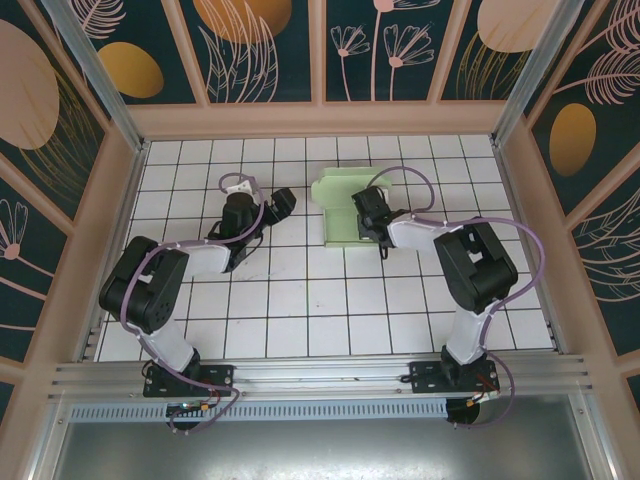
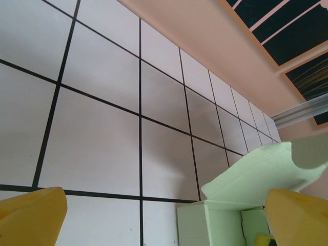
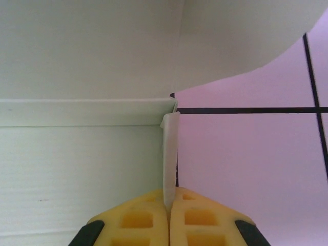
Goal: Fold the paper box
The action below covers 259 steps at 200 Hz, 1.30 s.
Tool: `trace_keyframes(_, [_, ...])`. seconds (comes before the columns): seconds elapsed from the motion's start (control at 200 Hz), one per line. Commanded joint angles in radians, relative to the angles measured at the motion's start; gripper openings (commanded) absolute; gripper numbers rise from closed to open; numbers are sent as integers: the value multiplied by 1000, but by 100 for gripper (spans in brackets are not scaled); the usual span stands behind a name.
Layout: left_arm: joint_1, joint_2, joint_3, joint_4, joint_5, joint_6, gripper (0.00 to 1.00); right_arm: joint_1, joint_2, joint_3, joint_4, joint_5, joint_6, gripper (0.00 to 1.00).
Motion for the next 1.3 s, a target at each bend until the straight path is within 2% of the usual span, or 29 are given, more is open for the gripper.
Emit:
trace_keyframes(0.0, [7, -21, 1, -9, -11, 25, 98, -5, 95, -33, -163, 95, 34, 0])
trace_keyframes(0.13, [7, -20, 5, -10, 4, 26, 98, -5, 58, -36, -148, 83, 43, 3])
trace_keyframes(0.345, [7, -17, 12, -16, 26, 36, 98, -5, -80, -81, -36, 29, 27, 29])
trace_keyframes(0.465, [7, -13, 16, -21, 36, 39, 99, -5, -122, -103, 0, 27, 27, 34])
trace_keyframes(0.801, [7, 0, 40, -39, 70, 90, 99, -5, -244, -156, 75, -44, -11, 57])
trace_keyframes(0.931, [7, -7, 68, -78, 93, 170, 99, -18, -337, -193, 140, -145, -65, 69])
trace_keyframes(1.036, [7, -31, 99, -133, 90, 262, 99, -69, -426, -233, 197, -285, -118, 74])
trace_keyframes(1.176, [7, -38, 180, -234, 91, 398, 99, -156, -512, -251, 212, -436, -197, 76])
trace_keyframes(1.291, [7, -24, 286, -355, 131, 530, 99, -205, -557, -244, 195, -492, -247, 77])
